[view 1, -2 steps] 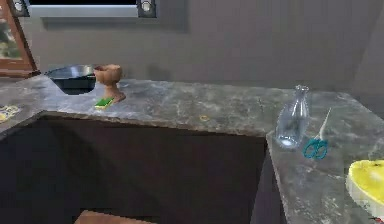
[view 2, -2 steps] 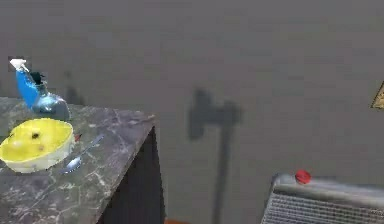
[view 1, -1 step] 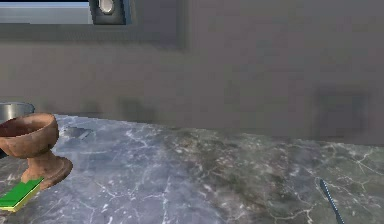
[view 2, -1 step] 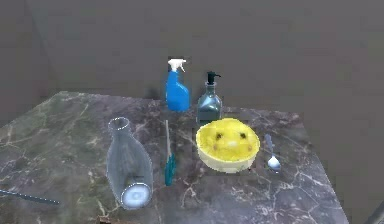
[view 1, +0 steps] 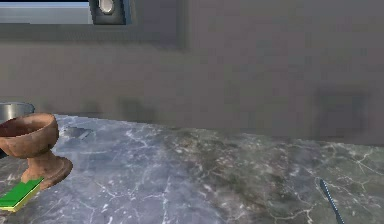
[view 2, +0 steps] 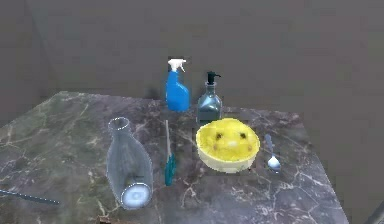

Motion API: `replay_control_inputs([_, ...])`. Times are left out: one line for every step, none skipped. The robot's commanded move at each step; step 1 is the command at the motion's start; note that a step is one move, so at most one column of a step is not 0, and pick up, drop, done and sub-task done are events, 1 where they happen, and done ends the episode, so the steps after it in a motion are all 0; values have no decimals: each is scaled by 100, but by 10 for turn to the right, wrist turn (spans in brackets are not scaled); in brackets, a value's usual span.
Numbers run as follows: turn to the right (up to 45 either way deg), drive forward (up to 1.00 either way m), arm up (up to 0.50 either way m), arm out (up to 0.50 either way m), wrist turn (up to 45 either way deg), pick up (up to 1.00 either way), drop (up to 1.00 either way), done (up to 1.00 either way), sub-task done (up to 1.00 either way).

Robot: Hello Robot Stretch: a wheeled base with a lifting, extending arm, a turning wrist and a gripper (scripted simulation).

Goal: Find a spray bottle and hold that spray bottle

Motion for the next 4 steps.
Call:
replay_control_inputs([0, 0, 38, 0, 0, 0, 0, 0, 0])
replay_control_inputs([0, 0, 0, 50, 0, 0, 0, 0, 0])
replay_control_inputs([0, 0, 0, 0, 450, 0, 0, 0, 0])
replay_control_inputs([0, 0, 0, 0, 450, 0, 0, 0, 0])
